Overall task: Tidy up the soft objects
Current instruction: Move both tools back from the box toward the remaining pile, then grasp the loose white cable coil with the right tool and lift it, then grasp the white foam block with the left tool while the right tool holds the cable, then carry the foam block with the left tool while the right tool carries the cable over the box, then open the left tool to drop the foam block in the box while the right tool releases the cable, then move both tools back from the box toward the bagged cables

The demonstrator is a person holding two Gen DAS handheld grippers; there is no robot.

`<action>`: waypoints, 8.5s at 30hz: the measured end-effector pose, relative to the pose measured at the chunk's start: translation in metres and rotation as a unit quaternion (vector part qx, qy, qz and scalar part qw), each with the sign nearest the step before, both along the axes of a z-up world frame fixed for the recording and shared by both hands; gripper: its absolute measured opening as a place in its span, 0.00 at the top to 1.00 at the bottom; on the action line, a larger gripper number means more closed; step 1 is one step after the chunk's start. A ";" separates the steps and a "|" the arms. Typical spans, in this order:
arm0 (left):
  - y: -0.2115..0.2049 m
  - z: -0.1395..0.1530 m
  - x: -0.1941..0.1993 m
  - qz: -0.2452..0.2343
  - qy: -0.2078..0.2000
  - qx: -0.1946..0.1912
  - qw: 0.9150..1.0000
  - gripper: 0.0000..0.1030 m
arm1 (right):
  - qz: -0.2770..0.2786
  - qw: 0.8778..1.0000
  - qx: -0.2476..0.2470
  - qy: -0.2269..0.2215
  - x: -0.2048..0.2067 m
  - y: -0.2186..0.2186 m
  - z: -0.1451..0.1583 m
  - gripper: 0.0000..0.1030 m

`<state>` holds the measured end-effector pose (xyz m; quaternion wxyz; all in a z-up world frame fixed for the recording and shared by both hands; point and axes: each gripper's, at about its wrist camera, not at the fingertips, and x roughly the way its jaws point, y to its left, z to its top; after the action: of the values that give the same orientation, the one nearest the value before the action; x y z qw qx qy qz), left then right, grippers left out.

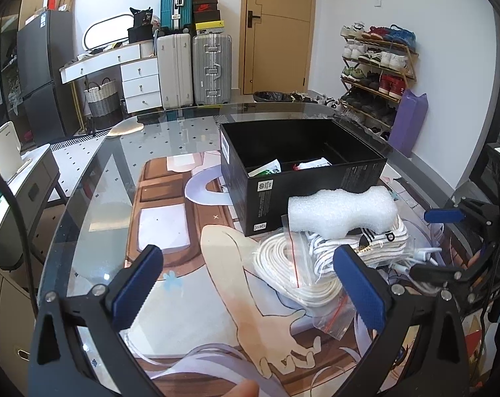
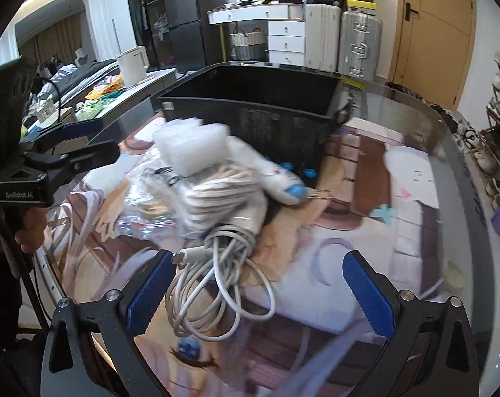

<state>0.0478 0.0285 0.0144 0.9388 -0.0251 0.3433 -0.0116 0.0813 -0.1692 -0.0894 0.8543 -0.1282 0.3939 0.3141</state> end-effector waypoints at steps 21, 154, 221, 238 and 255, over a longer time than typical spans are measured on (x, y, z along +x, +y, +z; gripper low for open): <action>-0.003 -0.007 0.004 -0.009 0.015 -0.002 1.000 0.00 | -0.011 1.000 -0.025 0.012 0.007 0.021 -0.025 0.01; -0.030 0.043 0.029 -0.091 -0.022 -0.032 0.995 0.33 | 0.004 0.985 0.159 -0.065 -0.004 -0.027 0.066 0.67; -0.025 0.013 0.117 -0.069 0.029 -0.006 0.997 0.33 | 0.037 0.997 0.059 -0.032 0.134 0.062 0.055 0.67; -0.019 0.031 0.088 -0.066 0.004 -0.026 0.997 0.00 | 0.002 0.993 0.088 -0.078 0.099 0.026 0.074 0.16; -0.001 0.025 0.024 -0.025 -0.007 -0.006 1.000 0.00 | -0.023 0.990 0.125 -0.052 0.026 -0.012 0.059 0.01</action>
<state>0.0721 0.0278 0.0396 0.9405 -0.0217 0.3370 -0.0372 0.1074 -0.1813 -0.0303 0.8898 -0.0274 0.3091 0.3346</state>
